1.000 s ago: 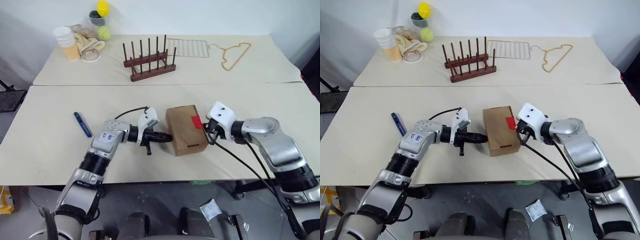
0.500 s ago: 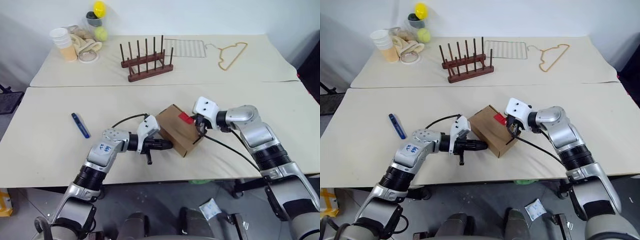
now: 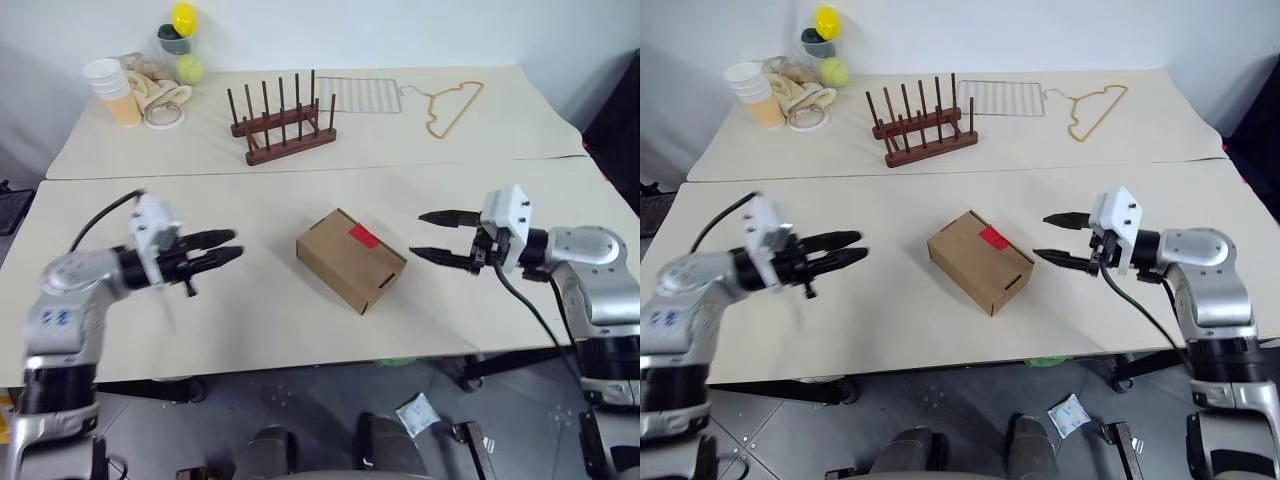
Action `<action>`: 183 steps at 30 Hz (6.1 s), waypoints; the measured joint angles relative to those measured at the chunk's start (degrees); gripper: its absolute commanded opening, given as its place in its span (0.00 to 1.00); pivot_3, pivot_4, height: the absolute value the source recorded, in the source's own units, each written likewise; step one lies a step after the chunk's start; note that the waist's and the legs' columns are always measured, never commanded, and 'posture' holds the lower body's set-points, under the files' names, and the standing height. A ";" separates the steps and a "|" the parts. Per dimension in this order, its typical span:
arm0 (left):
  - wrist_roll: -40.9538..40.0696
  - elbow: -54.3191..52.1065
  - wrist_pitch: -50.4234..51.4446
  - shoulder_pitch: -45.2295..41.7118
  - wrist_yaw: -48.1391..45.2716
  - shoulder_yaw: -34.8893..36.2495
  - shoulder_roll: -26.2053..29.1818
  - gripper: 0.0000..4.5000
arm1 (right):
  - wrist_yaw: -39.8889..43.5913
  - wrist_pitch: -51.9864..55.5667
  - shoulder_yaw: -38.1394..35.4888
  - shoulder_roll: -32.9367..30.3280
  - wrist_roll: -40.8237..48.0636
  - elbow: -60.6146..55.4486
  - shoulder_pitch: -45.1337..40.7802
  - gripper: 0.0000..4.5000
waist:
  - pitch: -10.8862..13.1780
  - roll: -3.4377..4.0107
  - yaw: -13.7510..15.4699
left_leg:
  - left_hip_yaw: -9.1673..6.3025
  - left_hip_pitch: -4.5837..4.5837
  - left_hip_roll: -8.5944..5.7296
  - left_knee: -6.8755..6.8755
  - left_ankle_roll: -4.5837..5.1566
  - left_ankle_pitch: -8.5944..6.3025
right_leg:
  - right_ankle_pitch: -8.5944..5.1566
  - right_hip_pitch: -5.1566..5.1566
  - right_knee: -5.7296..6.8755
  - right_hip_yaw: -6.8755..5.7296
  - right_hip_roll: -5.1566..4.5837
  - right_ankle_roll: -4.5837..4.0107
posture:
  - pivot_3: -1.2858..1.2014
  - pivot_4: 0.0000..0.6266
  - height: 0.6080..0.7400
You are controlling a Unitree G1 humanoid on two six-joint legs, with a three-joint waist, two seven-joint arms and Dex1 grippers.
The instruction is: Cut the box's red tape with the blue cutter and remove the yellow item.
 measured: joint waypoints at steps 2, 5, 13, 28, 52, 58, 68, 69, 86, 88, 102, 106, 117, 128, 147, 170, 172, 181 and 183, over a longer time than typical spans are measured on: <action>0.16 0.15 -5.22 7.45 4.28 9.13 -1.45 0.66 | -0.09 -2.47 -0.90 1.82 1.82 -3.66 2.13 1.00 | 0.00 -0.01 -0.25 | -0.12 0.03 0.10 0.00 0.00 -0.01 | 0.00 0.00 -0.04 0.06 0.00 0.00 | 0.52 0.24 1.00; -1.45 -1.06 -7.18 20.25 10.35 24.32 -5.08 0.86 | -0.19 -4.08 -0.94 5.22 5.04 -7.28 3.83 1.00 | -0.02 -0.02 -0.56 | -0.06 0.19 0.16 -0.03 0.02 -0.13 | 0.01 0.02 -0.07 0.23 -0.01 -0.01 | 0.52 0.24 1.00; -8.29 -10.12 -4.96 43.07 16.07 38.66 -18.75 0.99 | 1.19 -7.37 1.49 8.38 8.47 -13.83 5.61 1.00 | -0.28 -0.29 1.99 | -0.10 0.39 0.19 0.18 0.22 -0.56 | 0.09 0.30 -0.26 0.23 -0.07 -0.09 | 0.52 0.24 1.00; -5.08 -36.80 28.35 14.45 63.66 7.13 -24.52 0.99 | 3.48 -5.90 1.97 6.12 9.96 -10.71 4.06 1.00 | -0.40 -0.22 1.99 | 0.20 0.67 0.00 0.08 0.17 -0.53 | 0.09 0.24 0.09 0.41 0.04 -0.14 | 0.52 0.24 1.00; 15.92 -12.45 36.38 -12.42 83.29 1.70 -33.37 0.99 | 1.60 3.20 2.18 3.49 12.03 -13.26 3.34 1.00 | -0.38 -0.27 2.74 | 0.27 0.59 -0.05 0.13 0.11 -0.48 | 0.09 0.27 -0.16 0.28 0.09 -0.13 | 0.52 0.24 1.00; 17.73 -10.15 36.73 -13.86 83.86 2.27 -34.55 0.99 | 0.54 3.87 2.18 3.71 12.39 -13.99 3.25 1.00 | -0.38 -0.27 2.75 | 0.27 0.59 -0.05 0.14 0.11 -0.48 | 0.10 0.28 -0.16 0.28 0.08 -0.12 | 0.52 0.24 1.00; 17.97 -10.04 37.58 -15.12 84.71 4.76 -37.19 0.54 | -1.15 3.64 2.07 4.32 12.38 -14.85 2.47 1.00 | -0.41 -0.22 2.50 | 0.37 0.70 -0.03 0.08 0.08 -0.47 | 0.10 0.29 -0.12 0.31 0.07 -0.12 | 0.52 0.24 1.00; 18.03 -10.40 37.82 -14.90 84.66 4.58 -37.25 0.47 | -1.34 3.64 2.06 4.32 12.38 -14.90 2.49 1.00 | -0.41 -0.22 2.46 | 0.38 0.70 -0.02 0.08 0.08 -0.47 | 0.10 0.28 -0.12 0.32 0.07 -0.12 | 0.52 0.24 1.00; 10.44 -14.96 39.37 -7.41 64.03 5.73 -27.64 0.11 | -1.84 3.57 0.83 3.41 12.27 -15.64 3.87 1.00 | -0.43 -0.15 2.45 | 0.42 0.68 0.05 0.07 0.06 -0.47 | 0.08 0.21 -0.11 0.33 0.09 -0.16 | 0.52 0.24 1.00; 5.12 -14.26 37.97 -5.65 53.08 5.92 -21.60 0.11 | -1.88 3.71 0.06 2.75 12.30 -15.66 3.88 1.00 | -0.42 -0.16 2.47 | 0.41 0.66 0.15 0.08 0.06 -0.48 | 0.07 0.21 -0.14 0.32 0.09 -0.17 | 0.52 0.24 1.00; 3.74 -8.15 2.17 -6.51 -11.16 -26.40 5.06 0.11 | -3.20 12.56 -3.93 -6.95 14.32 -24.49 17.66 1.00 | -0.24 0.12 2.77 | 0.54 0.51 -0.03 0.03 0.13 -0.47 | 0.07 0.24 -0.35 0.21 0.06 -0.17 | 0.52 0.24 1.00; 12.51 -4.12 -3.06 -12.22 -13.85 -39.10 2.62 0.11 | -5.70 16.98 -5.72 -9.48 15.71 -29.38 21.93 1.00 | -0.24 0.13 2.59 | 0.97 0.53 0.00 0.00 0.13 -0.47 | 0.07 0.19 -0.33 0.22 0.11 -0.17 | 0.52 0.24 1.00; 20.10 -5.88 8.57 -19.74 -8.86 -46.83 -4.86 0.10 | -9.22 19.21 -4.12 -12.28 9.07 -35.06 32.85 0.65 | -0.19 -0.04 3.18 | 0.76 0.50 -0.07 0.14 0.32 -0.39 | 0.13 0.29 -0.34 0.26 0.04 -0.07 | 0.52 0.24 1.00; 21.05 -10.61 18.04 -22.16 -8.56 -50.36 -4.70 0.10 | -14.72 21.65 12.39 -10.11 -2.28 -32.67 21.05 0.00 | -0.20 -0.02 3.19 | 0.43 0.44 -0.10 0.13 0.31 -0.39 | 0.12 0.28 -0.40 0.22 0.04 -0.07 | 0.52 0.24 1.00; 21.66 -11.20 20.84 -23.24 -6.99 -51.83 -5.37 0.10 | -15.93 25.89 21.59 -6.70 -9.60 -27.55 12.48 0.00 | -0.37 0.00 3.65 | 0.41 0.54 -0.10 0.18 0.31 -0.39 | 0.12 0.38 -0.35 0.23 0.04 -0.08 | 0.52 0.24 1.00; 21.65 -11.89 21.68 -23.51 -6.38 -52.59 -5.44 0.10 | -11.07 23.80 22.99 -4.68 -10.52 -28.00 11.79 0.00 | -0.41 -0.04 4.00 | 0.41 0.53 -0.11 0.19 0.31 -0.39 | 0.12 0.38 -0.35 0.23 0.04 -0.08 | 0.52 0.24 1.00; 21.66 -11.94 21.68 -23.51 -6.37 -52.68 -5.45 0.10 | -10.95 23.81 23.00 -4.75 -10.60 -28.07 11.93 0.00 | -0.41 -0.04 4.07 | 0.41 0.53 -0.11 0.20 0.31 -0.39 | 0.12 0.38 -0.34 0.23 0.04 -0.08 | 0.52 0.24 1.00; 21.66 -12.35 21.68 -23.46 -6.28 -52.82 -5.19 0.10 | -10.13 25.04 23.46 -5.22 -10.12 -27.66 12.54 0.00 | -0.41 -0.05 4.05 | 0.41 0.53 -0.11 0.20 0.31 -0.39 | 0.12 0.37 -0.32 0.24 0.04 -0.08 | 0.52 0.24 1.00; 21.66 -12.54 21.69 -23.43 -6.26 -52.88 -5.10 0.10 | -9.69 25.11 22.36 -5.27 -9.15 -27.68 12.48 0.00 | -0.41 -0.05 4.05 | 0.41 0.53 -0.11 0.20 0.31 -0.39 | 0.12 0.36 -0.34 0.24 0.05 -0.08 | 0.52 0.24 1.00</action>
